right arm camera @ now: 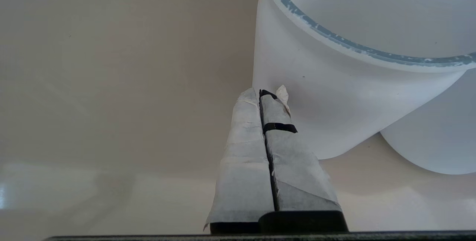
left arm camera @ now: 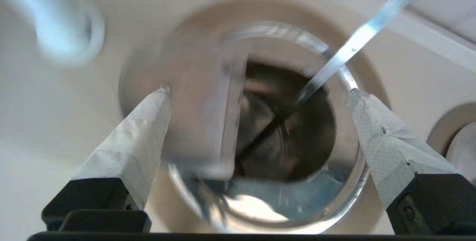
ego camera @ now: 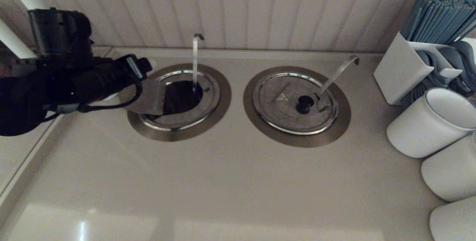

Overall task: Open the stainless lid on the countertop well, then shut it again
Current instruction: Close the lid

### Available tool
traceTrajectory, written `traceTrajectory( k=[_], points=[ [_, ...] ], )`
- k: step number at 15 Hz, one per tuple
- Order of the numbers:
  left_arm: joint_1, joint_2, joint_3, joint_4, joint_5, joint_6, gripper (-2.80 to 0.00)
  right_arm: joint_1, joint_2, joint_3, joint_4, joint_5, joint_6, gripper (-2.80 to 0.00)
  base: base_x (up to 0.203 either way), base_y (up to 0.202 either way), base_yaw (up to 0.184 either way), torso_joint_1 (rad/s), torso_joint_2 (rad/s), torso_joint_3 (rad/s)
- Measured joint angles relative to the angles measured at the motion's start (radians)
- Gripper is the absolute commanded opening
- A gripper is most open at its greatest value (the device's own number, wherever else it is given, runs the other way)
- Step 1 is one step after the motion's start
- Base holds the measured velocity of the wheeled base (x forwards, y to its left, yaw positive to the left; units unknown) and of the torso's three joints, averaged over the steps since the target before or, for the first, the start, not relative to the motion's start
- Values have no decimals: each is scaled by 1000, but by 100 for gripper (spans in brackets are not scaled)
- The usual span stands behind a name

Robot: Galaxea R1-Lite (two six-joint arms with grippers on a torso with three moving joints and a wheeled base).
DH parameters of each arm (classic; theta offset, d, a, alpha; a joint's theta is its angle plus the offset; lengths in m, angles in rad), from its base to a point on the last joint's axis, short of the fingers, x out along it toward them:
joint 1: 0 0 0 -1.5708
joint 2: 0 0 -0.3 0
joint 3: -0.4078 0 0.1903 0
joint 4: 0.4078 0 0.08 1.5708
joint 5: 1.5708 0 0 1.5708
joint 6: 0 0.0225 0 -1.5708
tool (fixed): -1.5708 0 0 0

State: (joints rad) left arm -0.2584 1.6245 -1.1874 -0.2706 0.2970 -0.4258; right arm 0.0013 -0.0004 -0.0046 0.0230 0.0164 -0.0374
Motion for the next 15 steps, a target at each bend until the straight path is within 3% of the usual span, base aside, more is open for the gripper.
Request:
traceTrajectory(
  k=[2,4,6,10,15],
  points=[
    [21,-15,71,-1,1,-130,0,0,0,0,0,0,-1,-280,0,0,0,0,0,0],
    [32,-22,107,-3,3,-180,0,0,0,0,0,0,0,-280,0,0,0,0,0,0],
    [40,-23,133,-40,1,-192,0,0,0,0,0,0,0,-280,0,0,0,0,0,0],
    [80,7,181,-220,-11,-173,0,0,0,0,0,0,0,-280,0,0,0,0,0,0],
    [114,66,189,-232,-39,-167,0,0,0,0,0,0,-1,-280,0,0,0,0,0,0]
  ],
)
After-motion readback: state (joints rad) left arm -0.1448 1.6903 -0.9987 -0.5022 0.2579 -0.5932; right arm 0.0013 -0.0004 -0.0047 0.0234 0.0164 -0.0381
